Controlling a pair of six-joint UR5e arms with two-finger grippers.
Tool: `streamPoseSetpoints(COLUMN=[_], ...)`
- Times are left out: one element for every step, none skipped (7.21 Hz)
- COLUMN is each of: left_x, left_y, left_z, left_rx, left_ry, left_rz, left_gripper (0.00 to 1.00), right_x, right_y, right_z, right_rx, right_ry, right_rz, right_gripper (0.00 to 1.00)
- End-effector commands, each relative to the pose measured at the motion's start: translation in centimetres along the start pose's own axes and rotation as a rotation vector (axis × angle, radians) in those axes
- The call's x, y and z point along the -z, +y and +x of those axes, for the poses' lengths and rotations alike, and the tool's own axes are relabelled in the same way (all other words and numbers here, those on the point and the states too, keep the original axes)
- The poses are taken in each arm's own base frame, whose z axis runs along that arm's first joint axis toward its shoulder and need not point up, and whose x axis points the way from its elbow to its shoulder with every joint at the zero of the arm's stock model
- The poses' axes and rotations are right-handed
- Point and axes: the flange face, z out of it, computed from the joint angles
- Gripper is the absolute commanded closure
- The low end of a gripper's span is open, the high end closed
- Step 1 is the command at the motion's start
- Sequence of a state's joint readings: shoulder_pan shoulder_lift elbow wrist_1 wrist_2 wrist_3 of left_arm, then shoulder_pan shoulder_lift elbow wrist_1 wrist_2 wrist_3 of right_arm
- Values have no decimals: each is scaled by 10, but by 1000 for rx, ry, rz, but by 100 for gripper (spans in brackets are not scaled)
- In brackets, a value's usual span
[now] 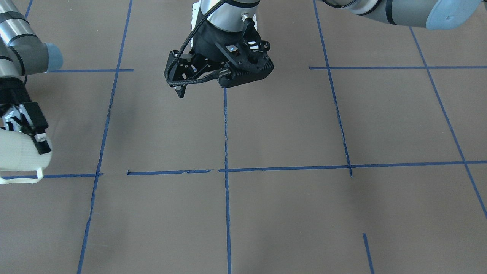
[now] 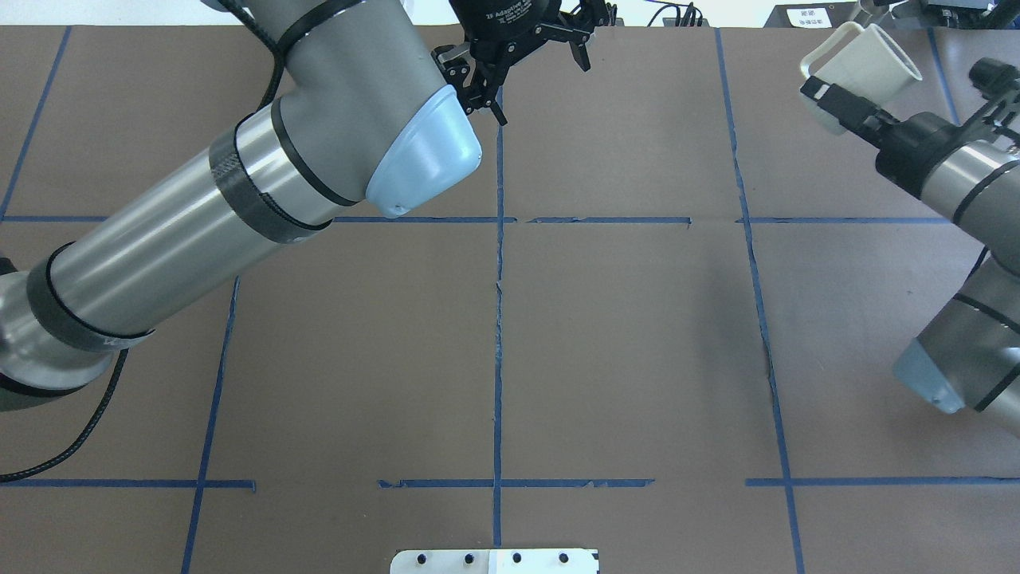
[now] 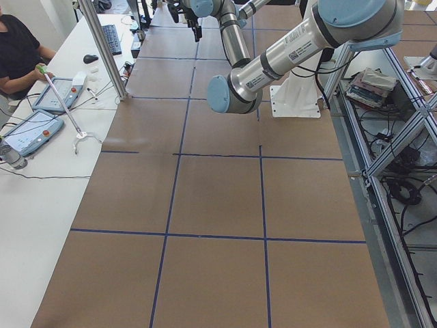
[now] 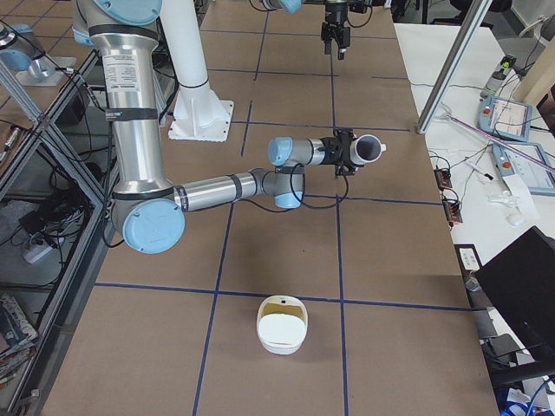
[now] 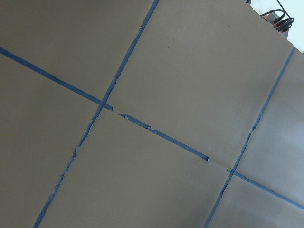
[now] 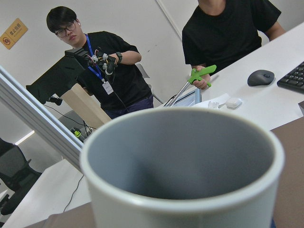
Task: Left arm hands cup to right arm to dump lemon
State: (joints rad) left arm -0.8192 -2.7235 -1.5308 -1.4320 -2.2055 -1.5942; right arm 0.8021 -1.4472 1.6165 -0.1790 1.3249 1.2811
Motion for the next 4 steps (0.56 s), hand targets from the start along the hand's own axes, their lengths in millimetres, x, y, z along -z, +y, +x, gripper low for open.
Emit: streamPoseSetpoints(left_x=[-8,-10,-6,3], left_y=[-5,-6,-7,-2], left_z=[16,22,12,-12], left_rx=[-78,-80,-71,-70], left_ry=[-24,-30,-41,-44], left_rz=[-6,-9,-10,-9], left_gripper=[0,0,0,0], right_x=[-40,-47,-48,-45], right_y=[76,107,136,164], right_z=[-88,-124,-159,-191], right_rx=[149,210,282,294], right_ry=[67,87,90,91], right_rz=[63,74,82,89], right_gripper=[75,75,75,75])
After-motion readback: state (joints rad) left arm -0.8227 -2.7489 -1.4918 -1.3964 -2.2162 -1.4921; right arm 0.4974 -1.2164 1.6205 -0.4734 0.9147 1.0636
